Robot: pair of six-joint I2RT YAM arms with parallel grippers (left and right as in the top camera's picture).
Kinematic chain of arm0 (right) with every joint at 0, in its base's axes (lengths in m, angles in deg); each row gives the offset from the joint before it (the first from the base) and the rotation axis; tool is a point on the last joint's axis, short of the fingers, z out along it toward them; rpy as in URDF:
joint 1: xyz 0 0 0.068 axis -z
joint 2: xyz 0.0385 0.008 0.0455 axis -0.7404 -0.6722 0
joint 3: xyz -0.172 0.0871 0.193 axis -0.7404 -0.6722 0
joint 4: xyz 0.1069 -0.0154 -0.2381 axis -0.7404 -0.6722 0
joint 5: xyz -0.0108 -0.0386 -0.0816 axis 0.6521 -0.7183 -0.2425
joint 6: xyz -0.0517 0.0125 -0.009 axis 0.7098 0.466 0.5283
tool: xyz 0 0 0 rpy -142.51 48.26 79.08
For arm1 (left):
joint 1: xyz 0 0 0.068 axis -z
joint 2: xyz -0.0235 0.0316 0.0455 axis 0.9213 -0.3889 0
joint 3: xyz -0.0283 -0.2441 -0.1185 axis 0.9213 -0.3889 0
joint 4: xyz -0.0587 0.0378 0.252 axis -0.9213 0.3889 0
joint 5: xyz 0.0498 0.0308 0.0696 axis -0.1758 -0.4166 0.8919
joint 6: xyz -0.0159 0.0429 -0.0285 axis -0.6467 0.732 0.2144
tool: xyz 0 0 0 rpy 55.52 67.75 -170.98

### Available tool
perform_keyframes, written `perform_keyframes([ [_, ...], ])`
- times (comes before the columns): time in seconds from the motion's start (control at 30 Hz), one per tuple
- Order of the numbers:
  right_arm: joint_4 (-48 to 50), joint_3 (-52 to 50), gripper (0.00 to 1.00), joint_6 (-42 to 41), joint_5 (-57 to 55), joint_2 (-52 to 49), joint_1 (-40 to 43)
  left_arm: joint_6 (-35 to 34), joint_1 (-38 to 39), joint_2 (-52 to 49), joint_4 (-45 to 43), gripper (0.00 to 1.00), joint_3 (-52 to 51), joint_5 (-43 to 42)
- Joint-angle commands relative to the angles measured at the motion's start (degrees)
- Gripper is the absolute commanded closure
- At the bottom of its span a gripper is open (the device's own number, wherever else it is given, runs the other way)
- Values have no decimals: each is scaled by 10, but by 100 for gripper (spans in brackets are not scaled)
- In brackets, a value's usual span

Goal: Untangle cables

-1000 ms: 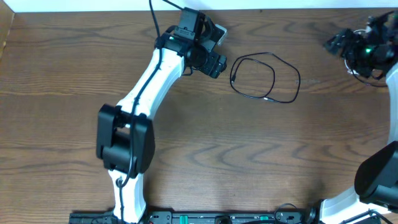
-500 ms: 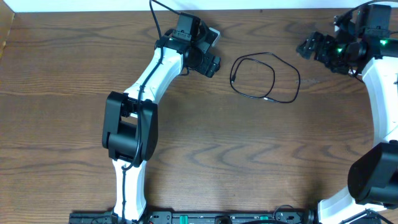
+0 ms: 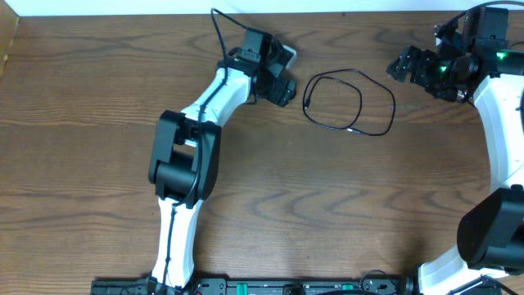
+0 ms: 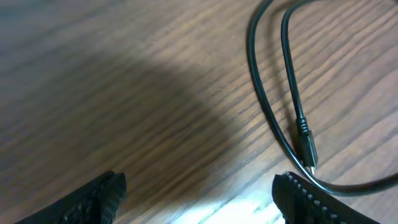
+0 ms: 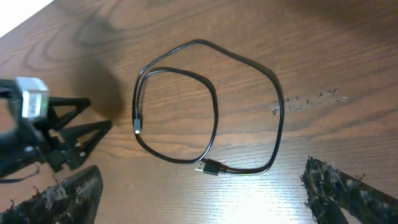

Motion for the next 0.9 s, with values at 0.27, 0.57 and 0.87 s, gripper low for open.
perform_keyframes([
  [0.27,-2,0,1,8,-3,5,-2,8,7,-35,-33,20,-2,-7],
  [0.57,-2,0,1,7,-13,5,-2,5,8,-48,-35,26,-2,-8],
  [0.87,2,0,1,7,-13,5,-2,6,24,-48,-55,26,-2,-106],
])
